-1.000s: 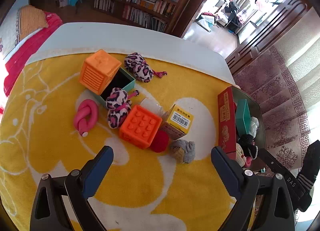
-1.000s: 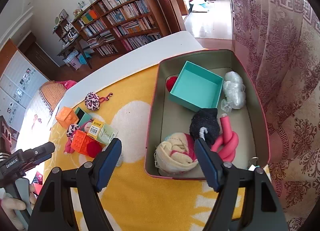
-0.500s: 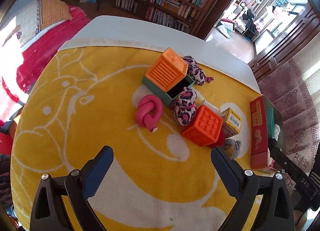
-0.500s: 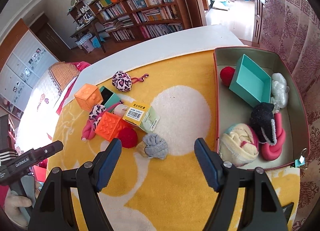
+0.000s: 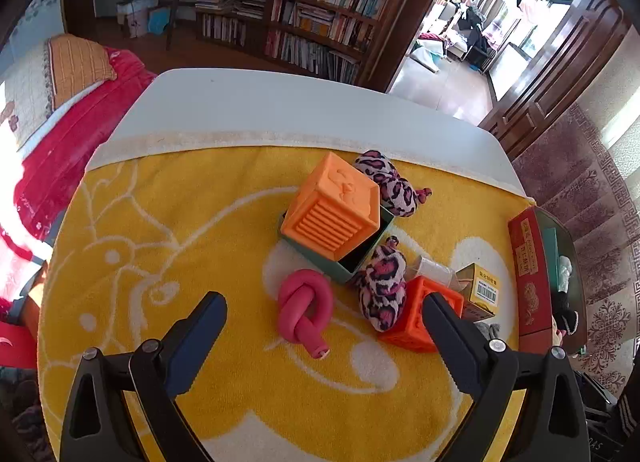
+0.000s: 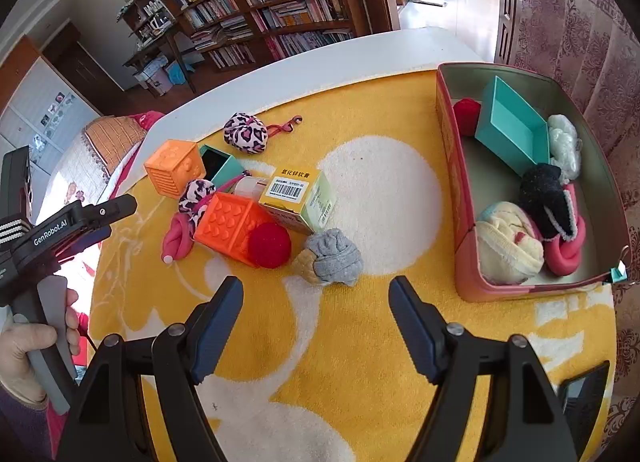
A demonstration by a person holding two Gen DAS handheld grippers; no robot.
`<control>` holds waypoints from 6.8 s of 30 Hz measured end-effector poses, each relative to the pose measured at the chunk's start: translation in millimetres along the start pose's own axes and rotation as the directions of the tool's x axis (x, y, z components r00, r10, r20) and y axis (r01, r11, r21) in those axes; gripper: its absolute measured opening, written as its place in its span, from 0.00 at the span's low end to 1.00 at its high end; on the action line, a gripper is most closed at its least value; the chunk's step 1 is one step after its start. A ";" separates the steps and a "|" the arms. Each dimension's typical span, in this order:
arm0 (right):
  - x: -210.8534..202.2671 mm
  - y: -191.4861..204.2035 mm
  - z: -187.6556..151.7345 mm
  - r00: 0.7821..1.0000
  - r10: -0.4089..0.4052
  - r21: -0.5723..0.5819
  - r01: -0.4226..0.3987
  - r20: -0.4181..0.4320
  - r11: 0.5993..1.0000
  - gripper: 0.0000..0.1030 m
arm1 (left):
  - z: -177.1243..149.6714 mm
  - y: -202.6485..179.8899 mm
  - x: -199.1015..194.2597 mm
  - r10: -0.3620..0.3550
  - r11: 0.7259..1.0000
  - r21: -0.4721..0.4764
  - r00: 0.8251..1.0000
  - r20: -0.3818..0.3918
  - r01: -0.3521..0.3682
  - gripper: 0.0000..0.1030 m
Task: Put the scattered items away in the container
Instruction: 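Release both items in the tin and withdraw both grippers, then grasp the orange cube with the left gripper, then lift the orange cube with the left gripper while the right grasps the yellow medicine box, then carry the orange cube and yellow medicine box into the red tin and release, then withdraw both grippers from the tin back over the toys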
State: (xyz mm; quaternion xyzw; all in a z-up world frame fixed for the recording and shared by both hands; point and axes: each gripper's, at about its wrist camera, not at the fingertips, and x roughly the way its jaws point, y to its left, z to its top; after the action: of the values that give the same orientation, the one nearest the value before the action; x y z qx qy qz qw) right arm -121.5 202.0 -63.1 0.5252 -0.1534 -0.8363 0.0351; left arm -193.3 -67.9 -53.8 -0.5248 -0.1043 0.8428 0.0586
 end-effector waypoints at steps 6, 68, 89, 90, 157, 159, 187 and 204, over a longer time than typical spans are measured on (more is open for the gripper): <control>1.9 0.5 -4.5 1.000 -0.027 0.041 0.027 -0.002 0.999 0.76 | 26.6 -9.6 24.3 0.001 0.996 0.086 1.000 0.007 -0.001 0.97; 55.6 12.7 55.5 0.998 -0.052 0.018 0.053 -0.024 0.998 0.48 | 1.7 32.0 -4.7 -0.088 0.996 -0.024 0.996 -0.011 0.088 0.62; -55.7 -92.3 45.4 0.985 -0.086 0.108 0.070 0.148 0.992 0.48 | -19.8 -102.1 -33.1 -0.145 0.984 0.108 0.989 0.008 0.144 0.63; -59.2 -100.6 44.3 0.984 -0.095 0.118 0.078 0.152 0.990 0.48 | -20.3 -111.0 -32.8 -0.151 0.982 0.118 0.988 0.008 0.149 0.63; -63.2 -124.3 51.9 0.980 -0.073 0.144 0.046 0.183 0.988 0.74 | -30.9 -100.9 -29.3 -0.109 0.990 -0.097 0.994 -0.017 0.107 0.86; -58.9 -113.3 52.3 0.982 -0.062 0.129 0.039 0.178 0.991 0.74 | -33.8 -82.0 -31.5 -0.093 0.988 -0.128 0.996 -0.014 0.091 0.86; -2.9 -13.3 26.7 0.999 -0.024 0.013 0.023 0.047 1.000 0.74 | -50.5 27.6 -3.0 -0.039 0.983 -0.184 0.992 -0.116 0.017 0.86; 12.5 -3.7 7.7 0.998 -0.065 0.033 0.066 -0.012 0.997 0.74 | -38.7 27.1 34.9 -0.063 0.993 -0.106 0.979 -0.195 0.042 0.86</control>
State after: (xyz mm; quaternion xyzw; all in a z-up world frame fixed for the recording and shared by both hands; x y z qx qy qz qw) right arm -133.5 204.5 -72.0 0.5352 -0.1499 -0.8313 -0.0003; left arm -173.8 -82.6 -107.3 -0.6053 -0.1544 0.7783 0.0643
